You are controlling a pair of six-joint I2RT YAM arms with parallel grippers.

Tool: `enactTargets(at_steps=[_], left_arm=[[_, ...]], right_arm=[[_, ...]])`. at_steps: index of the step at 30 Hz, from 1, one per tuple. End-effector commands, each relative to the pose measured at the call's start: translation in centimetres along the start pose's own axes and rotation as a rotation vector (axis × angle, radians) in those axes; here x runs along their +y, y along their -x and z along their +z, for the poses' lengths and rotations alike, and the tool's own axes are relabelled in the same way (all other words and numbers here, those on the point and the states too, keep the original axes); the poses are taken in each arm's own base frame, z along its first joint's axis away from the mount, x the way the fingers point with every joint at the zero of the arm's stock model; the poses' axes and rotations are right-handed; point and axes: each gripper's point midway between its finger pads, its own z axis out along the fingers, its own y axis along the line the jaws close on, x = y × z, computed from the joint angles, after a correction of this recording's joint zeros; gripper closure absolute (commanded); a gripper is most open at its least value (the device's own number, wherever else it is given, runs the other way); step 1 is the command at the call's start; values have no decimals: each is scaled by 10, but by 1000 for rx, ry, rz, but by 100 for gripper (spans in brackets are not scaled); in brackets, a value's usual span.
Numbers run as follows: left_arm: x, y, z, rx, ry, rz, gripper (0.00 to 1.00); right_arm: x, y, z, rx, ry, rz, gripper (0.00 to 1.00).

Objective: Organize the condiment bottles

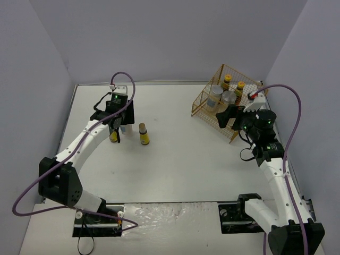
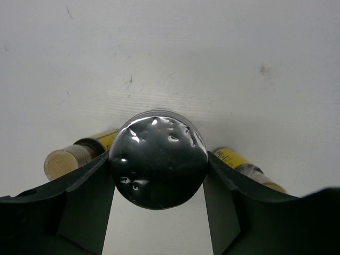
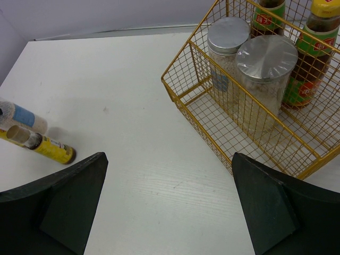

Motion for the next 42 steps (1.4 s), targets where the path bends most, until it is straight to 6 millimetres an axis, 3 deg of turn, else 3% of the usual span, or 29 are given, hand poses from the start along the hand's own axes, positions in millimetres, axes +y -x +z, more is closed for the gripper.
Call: enactTargets(at_steps=[1, 7, 15, 20, 23, 30, 34, 38, 42], left_arm=[[-32, 114, -45, -325, -152, 1, 82], [-100, 128, -76, -342, -335, 131, 82], [-186, 67, -99, -182, -532, 184, 81], [-234, 22, -94, -130, -611, 229, 77], [-250, 3, -83, -113, -614, 253, 73], [-265, -26, -61, -87, -595, 268, 66], [-263, -31, -59, -78, -586, 266, 45], [-257, -24, -69, -97, -580, 255, 17], [-241, -5, -90, -144, -557, 223, 5]], right_arm=[[13, 21, -8, -80, 47, -34, 0], [15, 29, -17, -105, 38, -50, 0], [14, 33, -25, -121, 18, -74, 0], [12, 27, -24, -103, 15, -83, 0], [11, 21, -23, -87, 17, -96, 0], [16, 3, -21, -38, 31, -142, 0], [24, -9, -18, -12, 50, -163, 0], [32, -12, -15, -1, 73, -189, 0], [40, -9, -11, 4, 94, -207, 0]])
